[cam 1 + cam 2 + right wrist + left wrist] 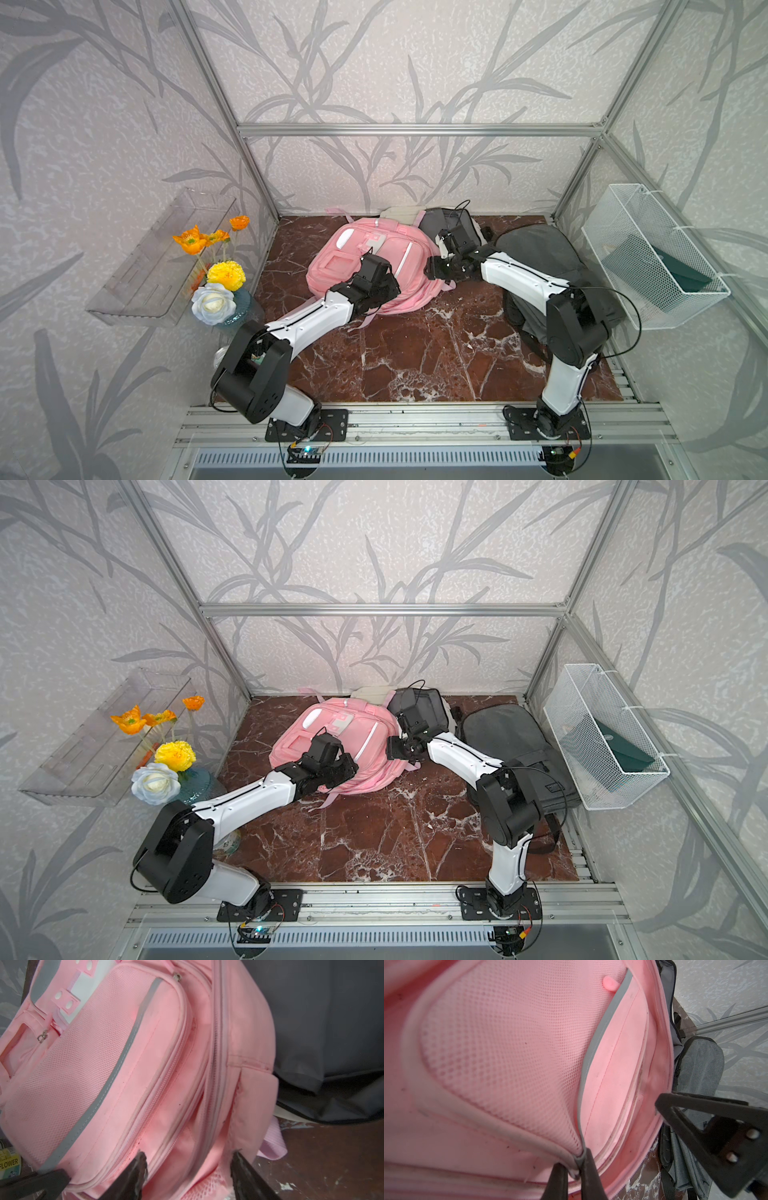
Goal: Zip up the backpack
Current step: Zip the zipper on the backpack.
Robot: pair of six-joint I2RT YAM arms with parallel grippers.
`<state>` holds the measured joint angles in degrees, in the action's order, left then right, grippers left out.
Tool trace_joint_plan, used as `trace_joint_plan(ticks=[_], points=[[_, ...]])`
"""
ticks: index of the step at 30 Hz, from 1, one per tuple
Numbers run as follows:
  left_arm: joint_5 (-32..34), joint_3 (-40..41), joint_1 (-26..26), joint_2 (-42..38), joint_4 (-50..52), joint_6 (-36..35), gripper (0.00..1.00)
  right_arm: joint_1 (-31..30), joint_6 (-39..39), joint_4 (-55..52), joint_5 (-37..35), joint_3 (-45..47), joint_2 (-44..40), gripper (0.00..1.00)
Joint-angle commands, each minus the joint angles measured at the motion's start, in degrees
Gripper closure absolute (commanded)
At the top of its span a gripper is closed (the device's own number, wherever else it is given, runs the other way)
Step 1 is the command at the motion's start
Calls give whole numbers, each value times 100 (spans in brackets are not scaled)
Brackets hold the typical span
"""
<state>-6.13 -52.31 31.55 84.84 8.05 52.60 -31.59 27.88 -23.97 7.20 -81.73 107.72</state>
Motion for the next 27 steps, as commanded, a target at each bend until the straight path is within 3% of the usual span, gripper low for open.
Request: trace_joint_plan(ticks=[1, 6, 8, 11, 14, 17, 21, 23, 27], points=[[24, -407, 284, -168, -677, -74, 100, 20, 83, -79, -6, -317, 205, 47], [115, -777, 725, 27, -781, -44, 100, 343, -410, -468, -757, -790, 321, 85], [104, -906, 814, 98, -791, 2, 100, 427, -687, -688, -825, -1217, 474, 95], [72, -953, 943, 101, -894, 61, 100, 431, -1067, -1002, -855, -1860, 714, 99], [2, -938, 1069, 68, -890, 78, 98, 442, -1231, -1181, -1164, -2211, 842, 99], [-179, -878, 1118, 95, -736, 24, 84, 489, -1389, -1195, -1453, -2260, 897, 97], [-520, -772, 972, 93, -349, -282, 56, 556, -1443, -1373, -1822, -2210, 946, 85], [-660, -830, 692, -48, 323, -620, 43, 553, -1434, -1380, -1850, -2020, 785, 71], [-84, -578, 30, -550, 1304, -968, 28, 440, -1177, -1177, -1544, -1285, 71, 54]])
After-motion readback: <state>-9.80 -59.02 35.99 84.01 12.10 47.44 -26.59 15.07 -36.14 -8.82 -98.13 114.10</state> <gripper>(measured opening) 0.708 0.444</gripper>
